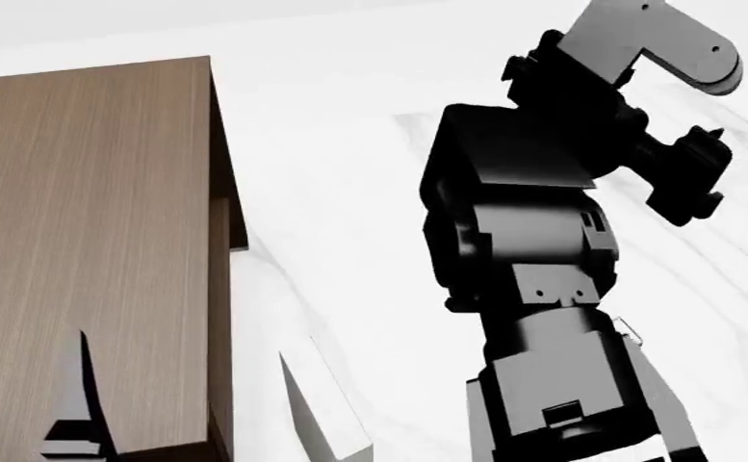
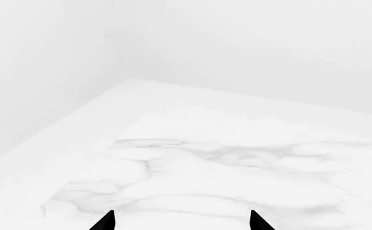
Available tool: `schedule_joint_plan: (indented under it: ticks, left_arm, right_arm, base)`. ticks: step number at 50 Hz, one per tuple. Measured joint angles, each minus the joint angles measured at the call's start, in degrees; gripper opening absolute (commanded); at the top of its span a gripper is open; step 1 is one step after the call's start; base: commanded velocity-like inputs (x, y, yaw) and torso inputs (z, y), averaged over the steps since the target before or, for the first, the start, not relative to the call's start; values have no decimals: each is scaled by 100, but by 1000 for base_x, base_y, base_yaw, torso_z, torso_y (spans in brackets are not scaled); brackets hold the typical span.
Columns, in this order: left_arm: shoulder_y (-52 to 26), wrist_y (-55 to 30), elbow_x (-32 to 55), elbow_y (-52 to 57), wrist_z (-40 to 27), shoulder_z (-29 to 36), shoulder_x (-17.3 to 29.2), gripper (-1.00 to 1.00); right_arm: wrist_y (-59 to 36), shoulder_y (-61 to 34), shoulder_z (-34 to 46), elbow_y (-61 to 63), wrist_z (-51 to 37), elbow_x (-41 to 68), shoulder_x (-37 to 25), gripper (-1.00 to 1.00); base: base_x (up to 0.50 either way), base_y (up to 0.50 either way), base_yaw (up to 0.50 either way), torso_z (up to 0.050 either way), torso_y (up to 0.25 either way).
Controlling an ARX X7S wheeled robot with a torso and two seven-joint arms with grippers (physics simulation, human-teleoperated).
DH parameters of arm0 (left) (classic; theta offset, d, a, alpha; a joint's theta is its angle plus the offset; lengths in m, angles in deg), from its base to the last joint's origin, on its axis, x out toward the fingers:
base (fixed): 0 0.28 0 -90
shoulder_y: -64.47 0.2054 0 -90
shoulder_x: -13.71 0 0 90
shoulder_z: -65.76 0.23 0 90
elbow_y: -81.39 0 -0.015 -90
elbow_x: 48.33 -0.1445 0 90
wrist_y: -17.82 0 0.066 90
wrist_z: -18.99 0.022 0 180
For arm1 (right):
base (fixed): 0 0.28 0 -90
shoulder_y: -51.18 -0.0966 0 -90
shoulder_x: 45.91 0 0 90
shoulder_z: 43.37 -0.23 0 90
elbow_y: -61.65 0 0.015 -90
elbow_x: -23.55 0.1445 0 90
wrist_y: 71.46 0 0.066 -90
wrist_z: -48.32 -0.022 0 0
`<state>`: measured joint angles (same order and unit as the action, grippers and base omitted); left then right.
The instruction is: Pick up the book in the middle and place it on the cabinet shelf.
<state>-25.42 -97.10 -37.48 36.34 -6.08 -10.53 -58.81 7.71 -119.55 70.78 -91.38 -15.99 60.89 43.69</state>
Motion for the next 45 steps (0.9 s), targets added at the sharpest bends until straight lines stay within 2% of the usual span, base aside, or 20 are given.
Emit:
schedule_joint_plan:
  ticks: [17,28,39,45]
  left_arm:
    - [-26,-42,125,44,-34,-69,52,100]
    - [-12,5,209,28,-62,-159,82,100]
    - [4,15,260,65,-107,-204,108,100]
    - [6,43,269,60,-125,-200,114,100]
  right_arm:
    - [-425,-554,207,-975,-1535,790,30,100]
    - [-1028,-563,-618,-1121,-1937,620,35,100]
    - [-1493,-412,-1715,-1170,-1874,264,37,100]
    - [-1636,-319,-2030,-1182,-1802,178,37,100]
  base:
    - [0,0,0,0,0]
    - [0,0,0,0,0]
    - [0,0,0,0,0]
    - [0,0,0,0,0]
